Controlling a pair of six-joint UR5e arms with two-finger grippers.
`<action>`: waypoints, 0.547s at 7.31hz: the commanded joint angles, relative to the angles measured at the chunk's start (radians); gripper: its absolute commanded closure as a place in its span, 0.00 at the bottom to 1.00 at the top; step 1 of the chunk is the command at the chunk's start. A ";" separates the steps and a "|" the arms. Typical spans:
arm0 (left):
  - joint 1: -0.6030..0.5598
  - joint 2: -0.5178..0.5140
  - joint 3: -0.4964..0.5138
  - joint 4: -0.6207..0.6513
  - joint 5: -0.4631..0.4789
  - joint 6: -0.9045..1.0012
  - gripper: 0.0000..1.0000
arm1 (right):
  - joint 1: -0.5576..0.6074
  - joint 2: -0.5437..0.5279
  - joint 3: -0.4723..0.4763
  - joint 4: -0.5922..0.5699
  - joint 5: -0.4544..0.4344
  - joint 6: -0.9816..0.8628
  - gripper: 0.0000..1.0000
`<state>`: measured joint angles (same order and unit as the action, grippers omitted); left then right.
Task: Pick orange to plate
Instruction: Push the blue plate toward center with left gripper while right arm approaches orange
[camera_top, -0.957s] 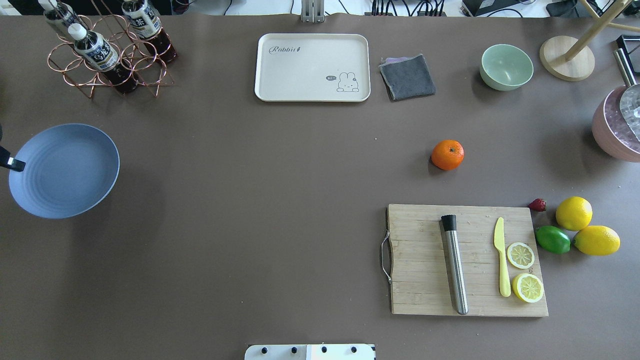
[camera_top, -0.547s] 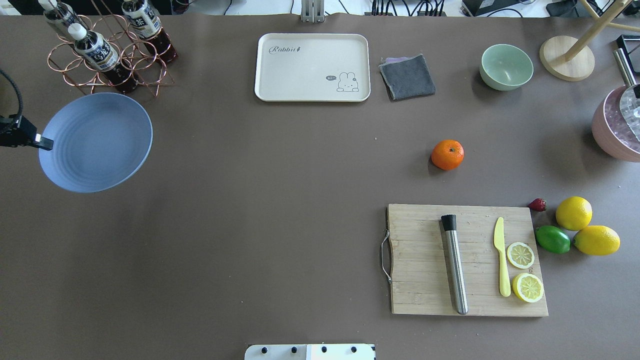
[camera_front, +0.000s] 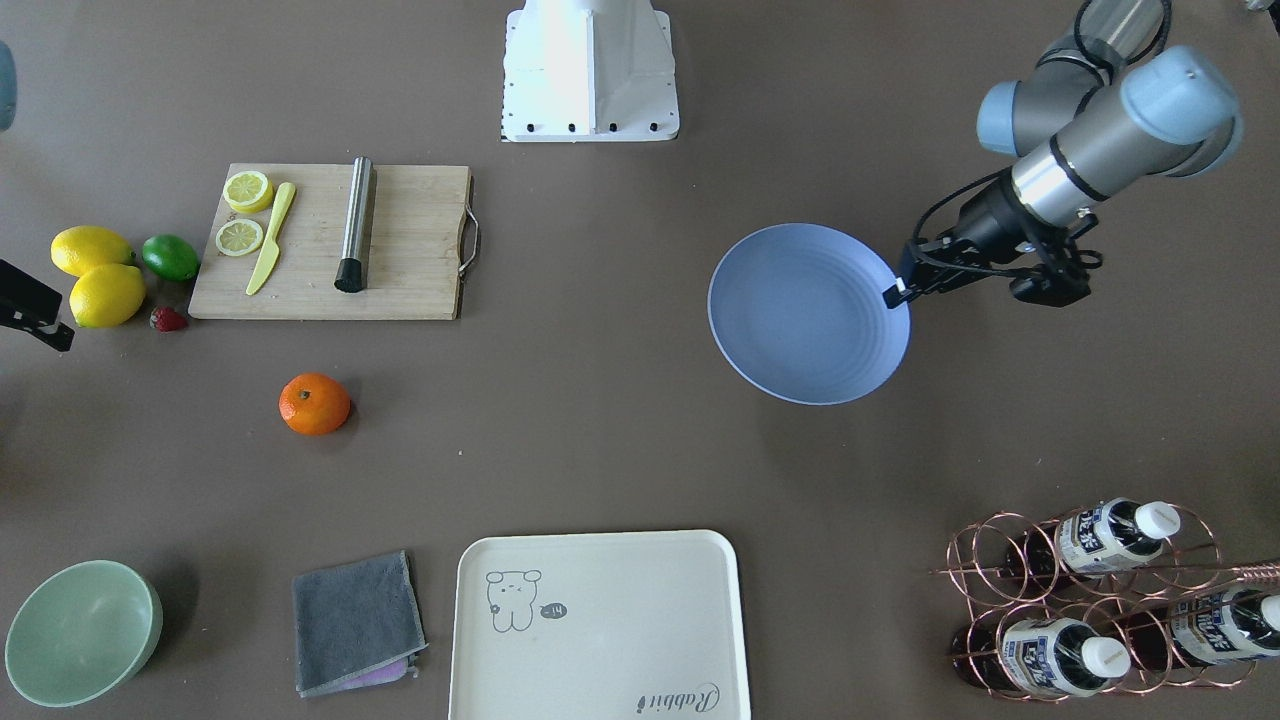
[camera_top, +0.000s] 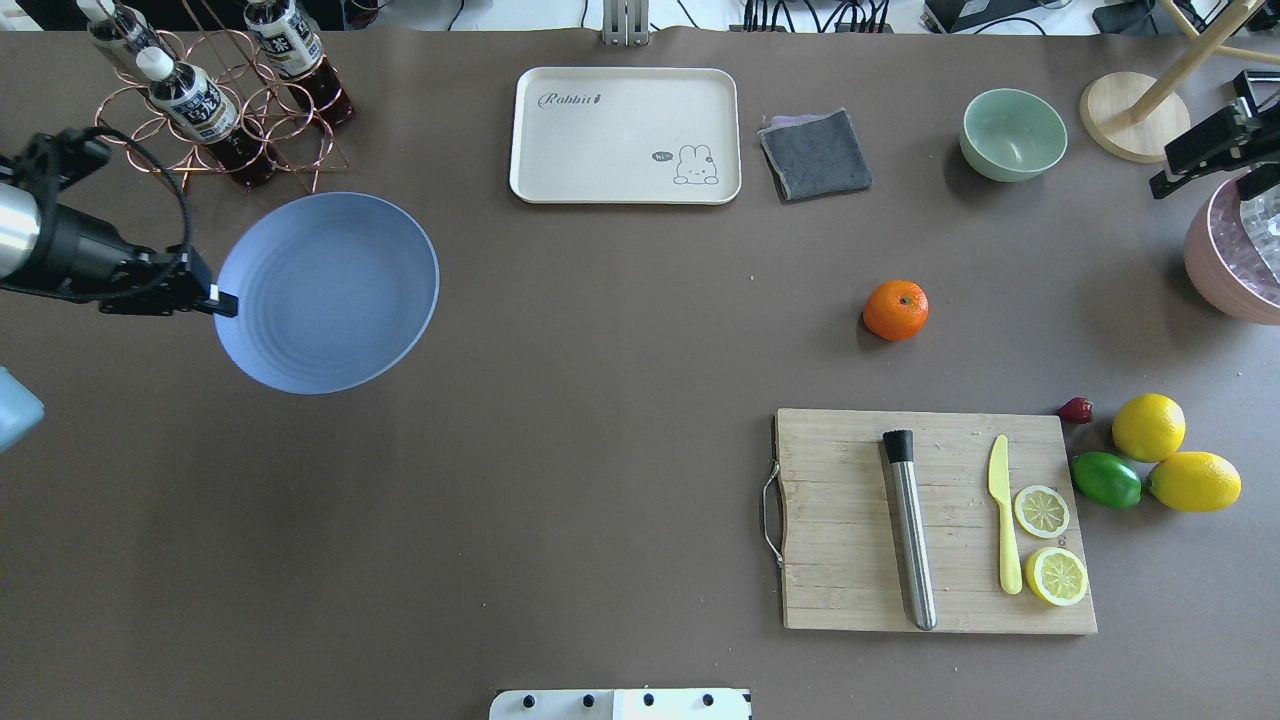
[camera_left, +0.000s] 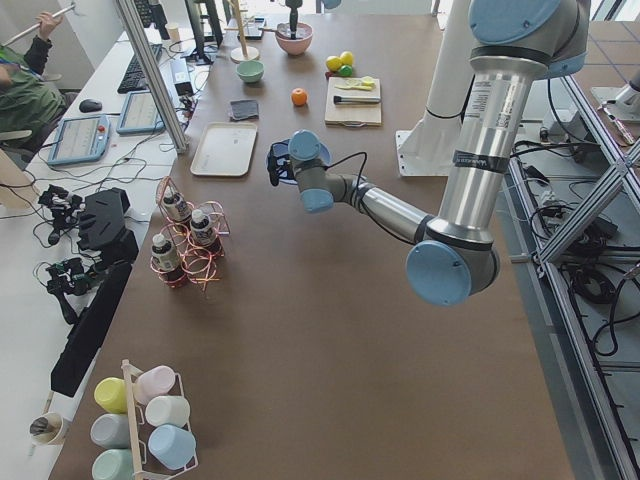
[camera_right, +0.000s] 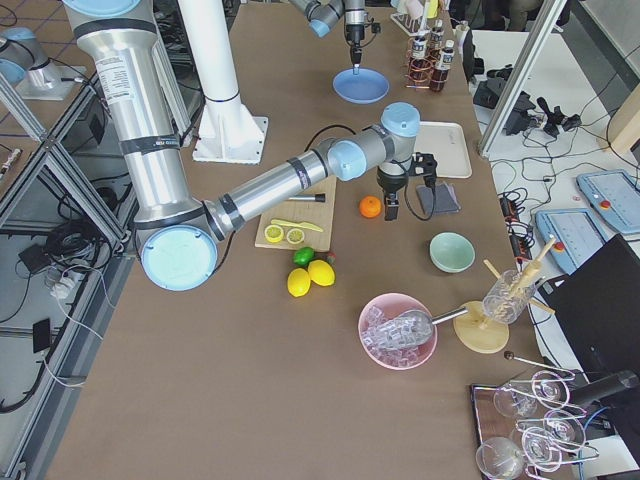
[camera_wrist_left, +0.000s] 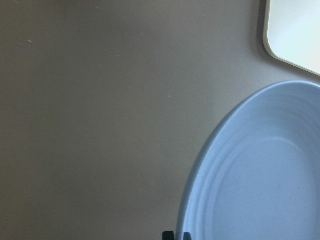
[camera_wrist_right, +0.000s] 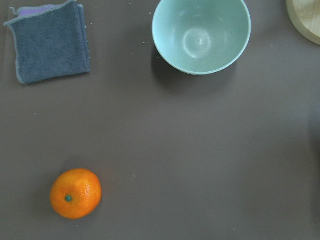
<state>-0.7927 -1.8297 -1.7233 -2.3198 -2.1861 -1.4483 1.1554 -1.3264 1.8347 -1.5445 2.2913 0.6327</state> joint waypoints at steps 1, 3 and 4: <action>0.148 -0.138 -0.001 0.151 0.164 -0.068 1.00 | -0.118 0.027 -0.003 0.064 -0.079 0.161 0.00; 0.251 -0.239 0.062 0.186 0.296 -0.090 1.00 | -0.175 0.065 -0.041 0.070 -0.118 0.215 0.00; 0.286 -0.243 0.077 0.185 0.340 -0.106 1.00 | -0.181 0.082 -0.069 0.081 -0.119 0.220 0.00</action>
<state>-0.5593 -2.0425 -1.6733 -2.1451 -1.9128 -1.5369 0.9940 -1.2659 1.7968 -1.4735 2.1815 0.8360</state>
